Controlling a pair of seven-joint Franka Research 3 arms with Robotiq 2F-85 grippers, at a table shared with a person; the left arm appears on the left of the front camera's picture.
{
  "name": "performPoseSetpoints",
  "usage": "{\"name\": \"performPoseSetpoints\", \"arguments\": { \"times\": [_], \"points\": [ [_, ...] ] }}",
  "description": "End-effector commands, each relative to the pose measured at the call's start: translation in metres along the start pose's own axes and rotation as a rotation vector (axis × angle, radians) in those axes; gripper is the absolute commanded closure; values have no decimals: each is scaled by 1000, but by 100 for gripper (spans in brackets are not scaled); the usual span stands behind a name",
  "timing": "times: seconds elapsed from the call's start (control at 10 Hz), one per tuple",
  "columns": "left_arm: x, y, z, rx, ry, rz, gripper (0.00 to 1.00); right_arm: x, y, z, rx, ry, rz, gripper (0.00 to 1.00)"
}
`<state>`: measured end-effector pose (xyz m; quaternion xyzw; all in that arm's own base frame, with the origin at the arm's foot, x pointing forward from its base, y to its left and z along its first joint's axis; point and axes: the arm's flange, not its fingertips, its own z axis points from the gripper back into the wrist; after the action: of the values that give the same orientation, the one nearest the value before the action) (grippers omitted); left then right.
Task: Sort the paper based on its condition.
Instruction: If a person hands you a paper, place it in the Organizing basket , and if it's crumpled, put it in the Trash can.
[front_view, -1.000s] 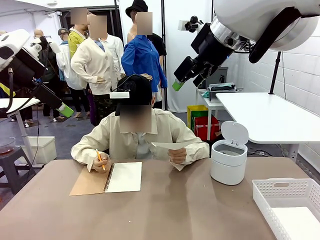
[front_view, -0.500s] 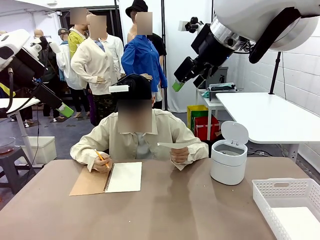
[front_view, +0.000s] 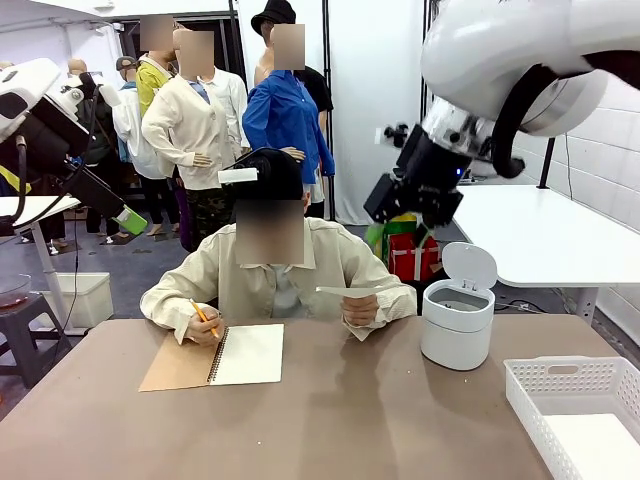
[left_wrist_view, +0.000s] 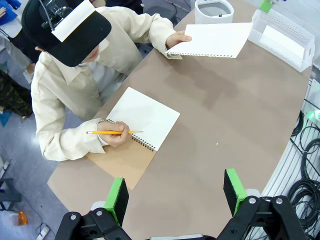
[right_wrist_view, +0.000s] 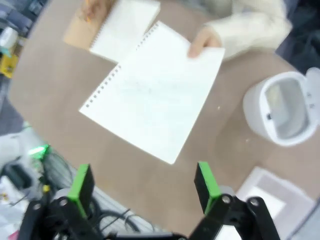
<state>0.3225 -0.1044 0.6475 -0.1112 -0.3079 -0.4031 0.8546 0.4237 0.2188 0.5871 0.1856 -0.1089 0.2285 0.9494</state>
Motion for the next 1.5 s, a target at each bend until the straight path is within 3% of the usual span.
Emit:
{"name": "performPoseSetpoints", "arguments": {
  "times": [0.0, 0.3, 0.4, 0.5, 0.8, 0.9, 1.2, 1.4],
  "points": [
    [-1, 1, 1, -1, -1, 1, 0, 6, -11, -8, 100, 83, -152, 0],
    [-1, 1, 1, -1, -1, 1, 0, 0, -39, -38, 160, 131, -350, 0],
    [-1, 1, 1, -1, -1, 1, 0, 1, -36, -34, 73, 67, -295, 0],
    [-1, 1, 1, -1, -1, 1, 0, -2, -40, -37, 139, 145, -280, 0],
    [-1, 1, 1, -1, -1, 1, 0, 0, -43, -37, 132, 129, -297, 0],
    [-1, 1, 1, -1, -1, 1, 0, 19, -58, -57, 213, 172, -453, 0],
    [-1, 1, 1, -1, -1, 1, 0, 37, -83, -88, 324, 271, -624, 0],
    [-1, 1, 1, -1, -1, 1, 0, 47, -100, -105, 357, 243, -742, 0]
  ]
}}
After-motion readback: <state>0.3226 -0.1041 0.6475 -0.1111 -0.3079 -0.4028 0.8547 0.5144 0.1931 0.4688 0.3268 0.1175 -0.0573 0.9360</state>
